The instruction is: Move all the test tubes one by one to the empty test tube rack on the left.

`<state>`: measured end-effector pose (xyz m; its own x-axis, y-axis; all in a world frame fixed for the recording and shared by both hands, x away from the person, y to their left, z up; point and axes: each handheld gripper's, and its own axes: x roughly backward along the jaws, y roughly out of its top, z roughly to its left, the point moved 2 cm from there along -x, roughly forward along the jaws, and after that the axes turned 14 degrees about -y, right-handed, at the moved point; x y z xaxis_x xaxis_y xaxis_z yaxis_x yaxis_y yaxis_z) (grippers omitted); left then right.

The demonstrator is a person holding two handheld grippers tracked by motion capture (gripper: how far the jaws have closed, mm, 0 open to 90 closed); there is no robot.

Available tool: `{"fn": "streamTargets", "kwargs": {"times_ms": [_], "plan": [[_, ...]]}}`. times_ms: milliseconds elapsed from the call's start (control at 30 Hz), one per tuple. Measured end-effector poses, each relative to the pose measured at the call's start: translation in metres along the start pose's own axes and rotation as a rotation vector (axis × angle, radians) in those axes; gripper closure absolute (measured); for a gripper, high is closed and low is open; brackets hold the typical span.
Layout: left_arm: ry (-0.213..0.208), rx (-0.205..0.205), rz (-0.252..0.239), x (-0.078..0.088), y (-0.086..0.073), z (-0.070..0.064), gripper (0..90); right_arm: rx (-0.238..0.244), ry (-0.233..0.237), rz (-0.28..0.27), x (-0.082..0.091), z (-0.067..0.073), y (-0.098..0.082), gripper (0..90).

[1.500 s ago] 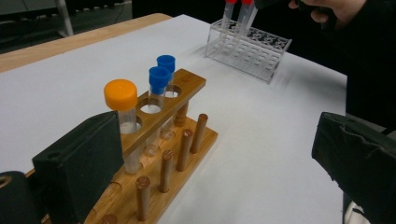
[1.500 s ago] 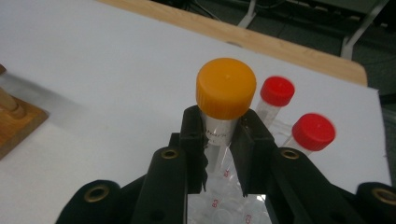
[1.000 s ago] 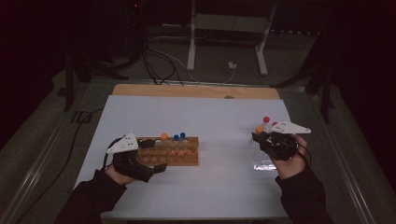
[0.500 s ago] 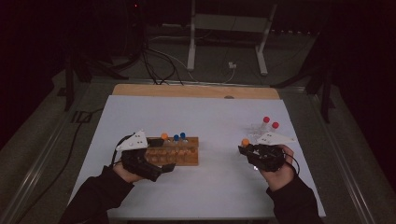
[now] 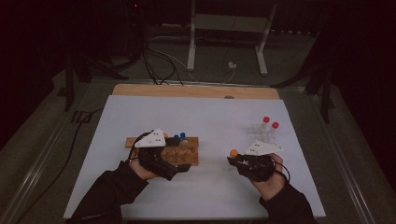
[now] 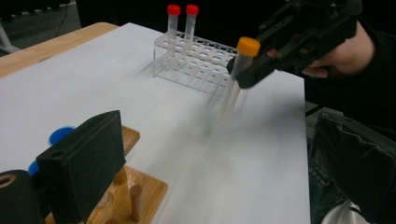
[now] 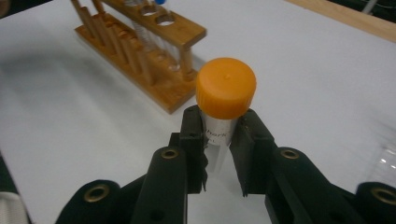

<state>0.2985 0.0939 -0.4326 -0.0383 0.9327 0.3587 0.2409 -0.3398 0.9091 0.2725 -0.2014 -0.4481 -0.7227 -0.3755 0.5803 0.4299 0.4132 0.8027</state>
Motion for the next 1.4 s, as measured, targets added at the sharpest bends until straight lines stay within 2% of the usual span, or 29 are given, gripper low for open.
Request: {"fn": "streamTargets", "kwargs": {"times_ms": [433, 700, 833, 1100, 1400], "plan": [[-0.064, -0.032, 0.008, -0.038, 0.018, 0.000, 8.2, 0.010, 0.040, -0.002, -0.002, 0.011, -0.001, 74.9], [-0.100, -0.062, 0.014, -0.061, 0.030, -0.002, 23.0, 0.020, 0.054, -0.006, -0.003, 0.016, 0.000, 74.9], [-0.115, -0.064, 0.014, -0.070, 0.034, -0.002, 34.0, 0.025, 0.060, -0.006, -0.003, 0.017, 0.001, 74.9], [-0.118, -0.073, 0.038, -0.088, 0.037, -0.002, 49.5, 0.022, 0.061, -0.010, -0.002, 0.017, 0.002, 74.8], [-0.130, -0.077, 0.067, -0.100, 0.039, 0.000, 64.8, 0.024, 0.062, -0.014, -0.002, 0.017, 0.002, 74.8]]}}
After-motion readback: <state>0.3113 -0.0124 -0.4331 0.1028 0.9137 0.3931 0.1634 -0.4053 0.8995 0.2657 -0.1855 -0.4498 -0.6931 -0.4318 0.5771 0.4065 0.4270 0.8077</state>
